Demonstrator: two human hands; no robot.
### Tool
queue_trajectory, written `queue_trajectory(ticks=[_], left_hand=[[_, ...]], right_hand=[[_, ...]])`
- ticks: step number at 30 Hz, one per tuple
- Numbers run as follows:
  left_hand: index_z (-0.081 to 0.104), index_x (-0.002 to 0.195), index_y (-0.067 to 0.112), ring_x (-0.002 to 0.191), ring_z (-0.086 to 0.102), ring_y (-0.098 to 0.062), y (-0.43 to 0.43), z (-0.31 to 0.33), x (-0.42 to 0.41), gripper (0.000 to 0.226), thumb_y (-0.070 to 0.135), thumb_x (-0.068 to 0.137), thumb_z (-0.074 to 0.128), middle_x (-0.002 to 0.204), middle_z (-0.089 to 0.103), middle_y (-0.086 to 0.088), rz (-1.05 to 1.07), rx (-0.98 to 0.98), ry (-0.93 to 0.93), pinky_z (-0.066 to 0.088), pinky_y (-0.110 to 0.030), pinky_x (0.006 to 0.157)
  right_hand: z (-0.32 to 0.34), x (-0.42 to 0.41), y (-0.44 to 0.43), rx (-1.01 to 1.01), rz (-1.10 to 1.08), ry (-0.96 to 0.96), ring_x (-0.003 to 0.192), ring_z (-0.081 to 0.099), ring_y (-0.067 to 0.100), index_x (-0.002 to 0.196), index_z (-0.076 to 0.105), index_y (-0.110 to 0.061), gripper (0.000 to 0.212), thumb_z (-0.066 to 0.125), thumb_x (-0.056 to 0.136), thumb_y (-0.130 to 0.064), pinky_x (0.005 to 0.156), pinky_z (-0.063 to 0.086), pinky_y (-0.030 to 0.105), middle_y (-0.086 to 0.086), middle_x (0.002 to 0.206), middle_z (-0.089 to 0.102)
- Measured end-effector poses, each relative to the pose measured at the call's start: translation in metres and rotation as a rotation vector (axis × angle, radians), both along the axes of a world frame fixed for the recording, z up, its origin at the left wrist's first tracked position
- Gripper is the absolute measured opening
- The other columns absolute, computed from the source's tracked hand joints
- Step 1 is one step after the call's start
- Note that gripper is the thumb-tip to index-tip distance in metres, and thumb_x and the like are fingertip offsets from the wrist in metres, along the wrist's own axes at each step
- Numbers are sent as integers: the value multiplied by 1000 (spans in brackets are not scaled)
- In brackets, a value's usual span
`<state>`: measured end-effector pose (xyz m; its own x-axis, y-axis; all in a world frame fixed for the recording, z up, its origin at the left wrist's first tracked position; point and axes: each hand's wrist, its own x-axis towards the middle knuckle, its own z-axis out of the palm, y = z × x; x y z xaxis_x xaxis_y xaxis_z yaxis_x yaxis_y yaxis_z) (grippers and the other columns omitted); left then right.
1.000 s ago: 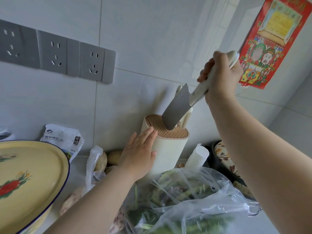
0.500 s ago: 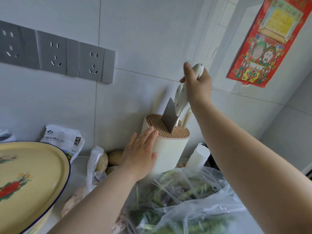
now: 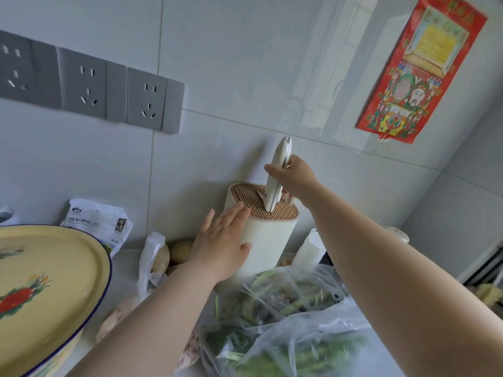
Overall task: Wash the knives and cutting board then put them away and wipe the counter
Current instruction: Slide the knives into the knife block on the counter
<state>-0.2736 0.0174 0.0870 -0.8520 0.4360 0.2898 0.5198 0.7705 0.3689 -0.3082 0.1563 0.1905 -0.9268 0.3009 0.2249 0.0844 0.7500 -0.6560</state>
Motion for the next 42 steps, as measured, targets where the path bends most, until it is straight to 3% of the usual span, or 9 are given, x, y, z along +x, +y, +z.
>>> queue_trajectory(ticks=[6, 13, 18, 23, 27, 29, 32, 38, 42], left_hand=[[2, 148, 20, 144, -2, -11, 2, 11, 14, 64, 34, 96, 37, 157, -4, 4, 34, -14, -31, -5, -34, 115], [39, 137, 21, 130, 36, -13, 28, 25, 109, 45, 26, 93, 48, 143, 38, 6, -177, 408, 6, 27, -21, 101], [61, 116, 25, 106, 55, -4, 82, 28, 208, 67, 59, 68, 31, 109, 62, 16, -495, 459, -31, 32, -6, 78], [60, 115, 31, 100, 48, 11, 152, -6, 313, 31, 39, 89, 45, 96, 48, 35, -780, 376, -93, 27, 5, 81], [60, 113, 37, 117, 33, 6, 201, -44, 395, 61, 56, 68, 23, 104, 58, 28, -949, 261, -177, 27, -1, 77], [59, 115, 37, 119, 27, 6, 222, -64, 432, 73, 62, 60, 17, 118, 35, 40, -1004, 185, -230, 27, -3, 77], [55, 115, 38, 113, 46, 5, 241, -91, 479, 55, 56, 72, 25, 84, 43, 40, -1100, 85, -316, 32, -6, 82], [52, 123, 30, 120, 42, -2, 264, -127, 542, 30, 26, 95, 42, 112, 38, 27, -1039, 30, -275, 28, -8, 79], [69, 77, 38, 94, 44, -2, 268, -142, 572, 23, 34, 72, 47, 80, 62, 28, -1113, 18, -84, 39, -10, 68]], right_hand=[[5, 61, 26, 227, -7, -118, 78, 51, 16, 120, 49, -11, 38, 56, 89, -30, 68, 42, 28, 6, 102, 60], [19, 182, 62, 290, 0, -166, 88, 55, 16, 105, 62, -13, 20, 54, 90, -24, 77, 43, 24, 3, 112, 64], [13, 288, 103, 330, -90, -224, 101, 60, 26, 103, 65, -13, 20, 56, 88, -23, 85, 46, 28, 7, 108, 65], [-8, 430, 159, 312, -216, -375, 85, 56, 15, 102, 65, -17, 17, 56, 89, -24, 75, 46, 26, -2, 91, 61], [-34, 562, 207, 249, -425, -569, 93, 56, 17, 107, 65, -16, 22, 52, 91, -25, 83, 42, 24, 1, 104, 64], [-49, 625, 225, 171, -555, -634, 105, 58, 22, 111, 64, -11, 26, 49, 93, -24, 84, 40, 23, 6, 112, 64], [-83, 706, 240, 107, -657, -785, 105, 58, 21, 115, 63, -12, 29, 48, 92, -24, 89, 45, 26, 4, 112, 62], [-155, 793, 240, 88, -596, -978, 100, 55, 17, 115, 61, -19, 29, 48, 89, -15, 77, 41, 21, -2, 107, 61], [-201, 810, 240, 150, -489, -1021, 115, 50, 22, 119, 58, -22, 34, 46, 89, -12, 82, 39, 27, 3, 123, 58]])
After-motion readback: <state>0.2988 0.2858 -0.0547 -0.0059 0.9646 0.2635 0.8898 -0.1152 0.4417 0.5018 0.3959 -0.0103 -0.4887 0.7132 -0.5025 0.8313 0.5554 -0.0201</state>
